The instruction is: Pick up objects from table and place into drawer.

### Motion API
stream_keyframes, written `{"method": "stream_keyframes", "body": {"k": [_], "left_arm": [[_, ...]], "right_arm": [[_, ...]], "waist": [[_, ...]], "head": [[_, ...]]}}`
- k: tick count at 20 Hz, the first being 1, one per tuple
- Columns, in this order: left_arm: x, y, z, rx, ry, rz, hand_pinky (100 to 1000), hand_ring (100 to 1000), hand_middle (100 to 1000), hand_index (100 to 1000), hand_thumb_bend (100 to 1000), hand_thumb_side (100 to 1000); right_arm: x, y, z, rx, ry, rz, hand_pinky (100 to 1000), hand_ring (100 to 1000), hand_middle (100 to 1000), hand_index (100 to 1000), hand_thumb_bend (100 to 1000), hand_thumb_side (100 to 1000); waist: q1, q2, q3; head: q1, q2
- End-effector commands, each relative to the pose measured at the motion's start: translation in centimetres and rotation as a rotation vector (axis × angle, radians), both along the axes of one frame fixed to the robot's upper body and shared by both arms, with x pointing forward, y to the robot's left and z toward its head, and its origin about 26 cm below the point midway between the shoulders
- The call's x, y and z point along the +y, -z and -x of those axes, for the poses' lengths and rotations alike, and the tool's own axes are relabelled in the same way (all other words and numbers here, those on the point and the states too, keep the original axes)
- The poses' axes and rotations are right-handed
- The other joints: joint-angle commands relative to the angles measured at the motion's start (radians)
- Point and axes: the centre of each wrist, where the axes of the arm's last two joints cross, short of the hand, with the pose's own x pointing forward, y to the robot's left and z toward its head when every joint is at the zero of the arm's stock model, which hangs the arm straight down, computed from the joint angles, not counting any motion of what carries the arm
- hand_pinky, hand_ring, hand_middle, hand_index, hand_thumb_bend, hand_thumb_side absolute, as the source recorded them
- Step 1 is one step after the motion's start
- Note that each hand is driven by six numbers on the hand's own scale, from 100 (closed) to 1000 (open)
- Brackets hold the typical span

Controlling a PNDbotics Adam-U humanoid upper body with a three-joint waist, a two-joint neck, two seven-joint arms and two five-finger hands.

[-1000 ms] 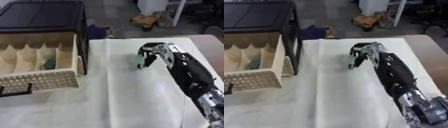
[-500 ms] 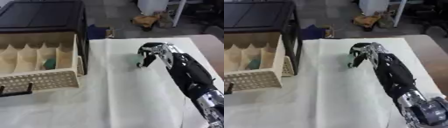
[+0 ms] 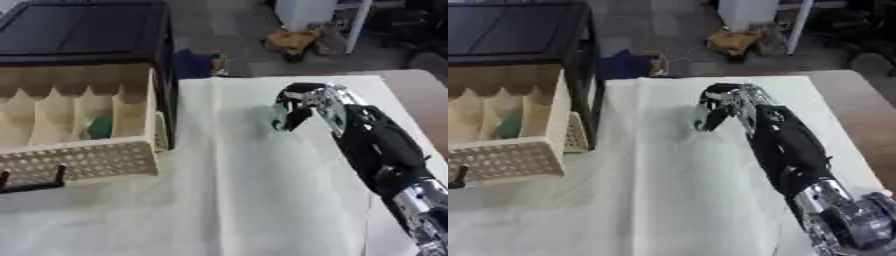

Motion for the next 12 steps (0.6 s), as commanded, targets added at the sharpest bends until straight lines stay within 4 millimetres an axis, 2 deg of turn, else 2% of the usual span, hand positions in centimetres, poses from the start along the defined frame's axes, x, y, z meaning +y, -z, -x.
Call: {"method": "stream_keyframes", "body": {"k": [1, 12], "left_arm": [[0.2, -0.9, 0.3, -0.026, -0.005, -0.006, 100, 100, 100, 699, 163, 964], [0.3, -1.0, 0.4, -0.017, -0.008, 0.002, 100, 100, 100, 698, 166, 962]], "right_arm": [[-0.1, -2.2, -0.1, -0.066, 0.001, -0.001, 296, 571, 603, 705, 100, 385], [0.5, -3.9, -0.1, -0.161, -0.015, 0.004, 265, 552, 566, 674, 100, 427]], "waist": [[0.002, -0.021, 0.002], [-0.002, -0.030, -0.001]], "head": [[-0.001, -0.010], [-0.003, -0.004]]}}
